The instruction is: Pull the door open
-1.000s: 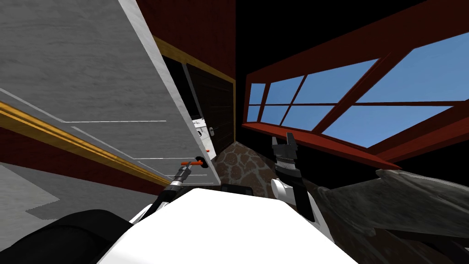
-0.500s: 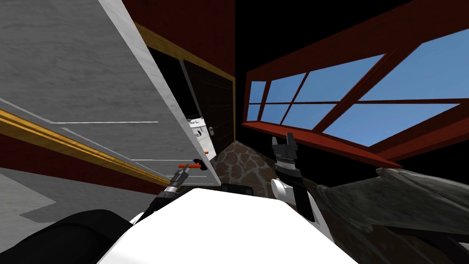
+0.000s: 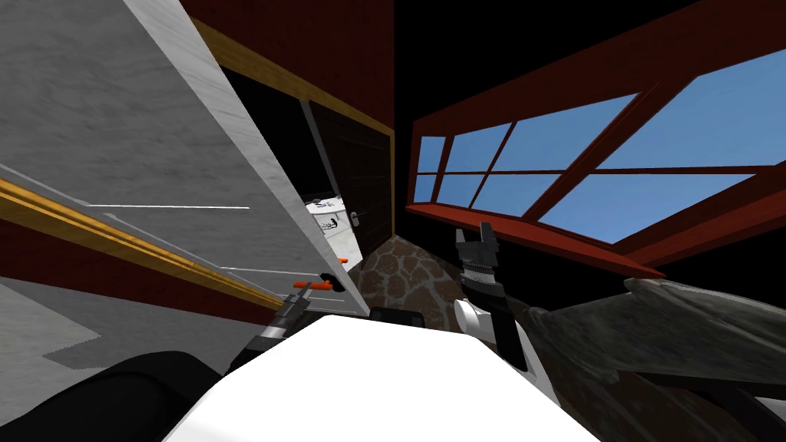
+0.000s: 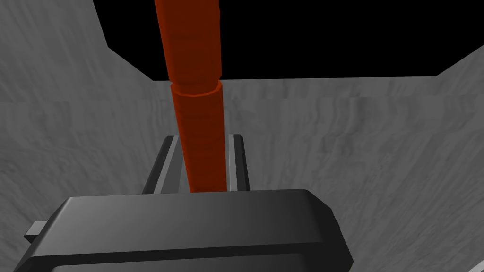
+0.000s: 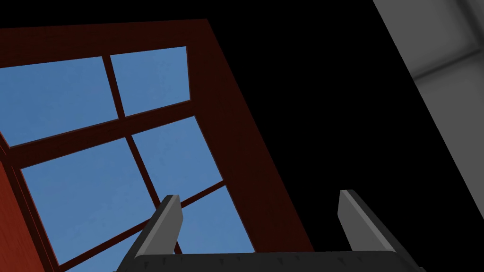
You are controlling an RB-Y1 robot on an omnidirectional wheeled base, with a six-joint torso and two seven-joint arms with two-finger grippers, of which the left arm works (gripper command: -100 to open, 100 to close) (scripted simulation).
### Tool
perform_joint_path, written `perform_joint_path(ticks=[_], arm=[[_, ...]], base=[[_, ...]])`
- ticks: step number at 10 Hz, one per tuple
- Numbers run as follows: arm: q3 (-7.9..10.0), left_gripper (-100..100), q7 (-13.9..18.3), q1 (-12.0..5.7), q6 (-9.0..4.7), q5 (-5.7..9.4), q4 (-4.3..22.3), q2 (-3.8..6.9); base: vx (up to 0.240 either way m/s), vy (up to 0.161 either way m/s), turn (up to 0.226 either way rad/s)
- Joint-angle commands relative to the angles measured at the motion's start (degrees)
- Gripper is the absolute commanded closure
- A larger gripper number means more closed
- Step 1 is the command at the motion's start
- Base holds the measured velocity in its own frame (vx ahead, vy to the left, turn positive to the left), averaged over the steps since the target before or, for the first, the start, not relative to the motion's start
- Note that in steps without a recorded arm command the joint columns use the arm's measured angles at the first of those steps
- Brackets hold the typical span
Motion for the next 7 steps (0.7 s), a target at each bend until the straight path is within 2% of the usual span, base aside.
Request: perform_joint_path(ticks=[1,2,3,4,5,7], arm=[[-0.78,100,0.05,0.84,-2.31,-0.42,0.18,-0.02],[-1.31,100,0.52,1.9,-3.99,-0.67,0.73,0.58],[-1.31,100,0.52,1.9,-4.51,-0.67,0.73,0.58],[-1.81,100,0.96,2.87,-6.35,-0.92,1.23,1.15],[-1.81,100,0.96,2.87,-6.39,-0.92,1.23,1.15],[-2.63,100,1.67,4.46,-9.19,-1.32,2.04,2.09]], base=[[-0.023,0.025,0.014],[-0.015,0.021,-0.008],[-0.009,0.012,-0.001],[-0.01,0.012,-0.006],[-0.009,0.015,0.003],[-0.008,0.015,-0.008]])
